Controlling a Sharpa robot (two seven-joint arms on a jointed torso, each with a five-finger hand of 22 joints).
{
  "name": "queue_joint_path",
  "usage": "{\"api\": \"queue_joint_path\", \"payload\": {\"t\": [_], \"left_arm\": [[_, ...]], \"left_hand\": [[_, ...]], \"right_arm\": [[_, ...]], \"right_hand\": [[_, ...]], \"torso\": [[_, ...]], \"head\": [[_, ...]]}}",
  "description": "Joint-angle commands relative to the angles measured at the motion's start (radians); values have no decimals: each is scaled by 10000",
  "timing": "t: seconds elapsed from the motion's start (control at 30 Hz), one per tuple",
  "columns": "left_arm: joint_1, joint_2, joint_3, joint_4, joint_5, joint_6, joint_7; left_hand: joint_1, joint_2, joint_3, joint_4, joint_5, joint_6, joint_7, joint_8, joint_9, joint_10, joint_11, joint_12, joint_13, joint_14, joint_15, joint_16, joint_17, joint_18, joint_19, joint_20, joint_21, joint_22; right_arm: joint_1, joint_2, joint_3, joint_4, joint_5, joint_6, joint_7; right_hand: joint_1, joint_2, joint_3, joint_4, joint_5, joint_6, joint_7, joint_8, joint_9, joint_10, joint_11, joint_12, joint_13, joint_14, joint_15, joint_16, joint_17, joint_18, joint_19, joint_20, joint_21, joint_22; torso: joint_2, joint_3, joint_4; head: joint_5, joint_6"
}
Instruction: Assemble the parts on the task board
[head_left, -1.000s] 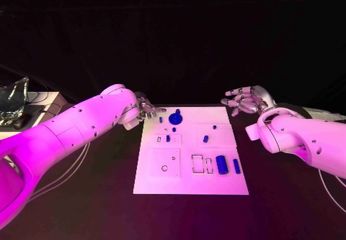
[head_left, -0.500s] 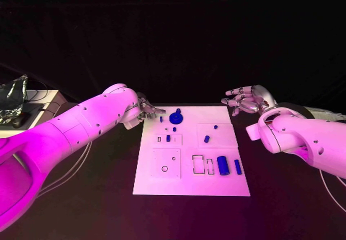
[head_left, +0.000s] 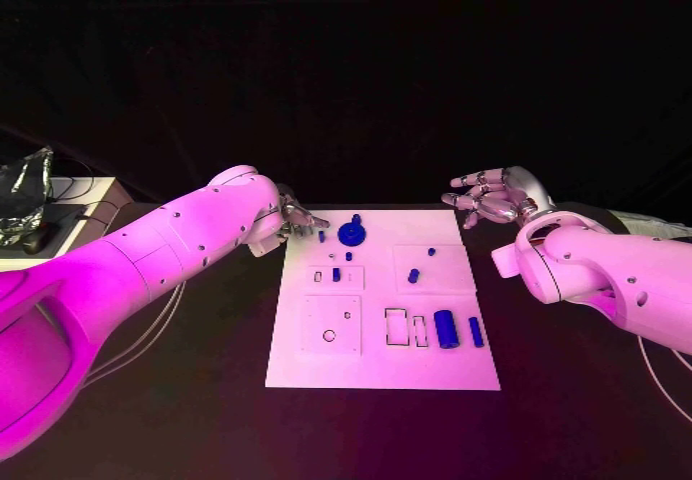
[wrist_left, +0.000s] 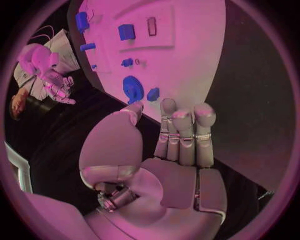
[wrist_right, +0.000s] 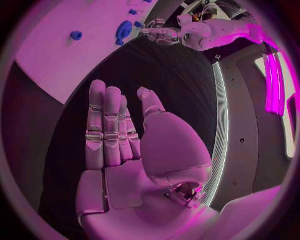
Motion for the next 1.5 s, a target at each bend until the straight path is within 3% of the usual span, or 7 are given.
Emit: {"api": "queue_joint_path", "payload": {"t": [0.03, 0.17, 0.3, 1.0, 1.5], "left_arm": [[46, 69, -34, -75, -150, 245, 96], [84, 112, -123, -158, -191, 337, 79], [108, 150, -183, -191, -177, 361, 80], [189, 254, -272, -173, 47, 345, 36], [191, 349, -399, -201, 154, 401, 53]], "left_hand": [[-66, -113, 271, -125, 1, -77, 14, 94, 47, -65, 2, 54, 2, -5, -17, 67, 19, 103, 67, 12, 38, 22], [-263, -121, 671, -463, 26, -115, 7, 171, 99, -78, -4, 66, 9, 4, -20, 101, 57, 94, 94, 5, 51, 78], [-348, -111, 745, -576, 40, -123, 7, 203, 111, -86, -4, 83, 17, -1, -18, 123, 80, 87, 100, 0, 51, 113], [-473, -131, 812, -466, 35, -109, -20, 252, 129, -64, -22, 122, 30, 41, -31, 222, 196, 71, 171, -4, 144, 215], [-325, -78, 944, -657, 32, -50, -48, 261, 120, -1, -52, 111, 23, 108, -56, 291, 300, 54, 245, -19, 234, 304]], "right_arm": [[15, -9, 12, 37, -50, -11, 145], [26, -13, 16, 57, -53, -14, 144], [31, -14, 20, 65, -54, -16, 145], [39, 29, 27, 66, -55, -20, 162], [39, 52, 28, 69, -57, -16, 169]], "right_hand": [[-31, 4, 45, 0, 38, 19, 61, -61, -15, -8, -90, -55, -7, 48, -24, -32, 0, -36, -59, -17, 47, -12], [-31, 4, 45, 0, 38, 19, 61, -61, -15, -8, -90, -55, -7, 48, -24, -32, 0, -36, -59, -17, 47, -12], [-34, 1, 44, 1, 49, 19, 61, -63, -15, -7, -90, -54, -7, 49, -24, -31, 1, -36, -61, -17, 50, -14], [-38, -10, 43, 2, 102, 23, 61, -68, -13, -6, -90, -55, -5, 46, -24, -28, 4, -35, -67, -17, 67, -18], [-31, -6, 49, -2, 126, 29, 59, -69, -11, -5, -93, -54, -3, 49, -26, -23, 7, -34, -70, -18, 81, -21]], "torso": [[8, 7, -4], [13, 16, -12], [10, 20, -8], [-2, 8, 17], [18, 10, 3]], "head": [[2, -15], [-4, -44], [-15, -57], [-18, -97], [-35, -129]]}}
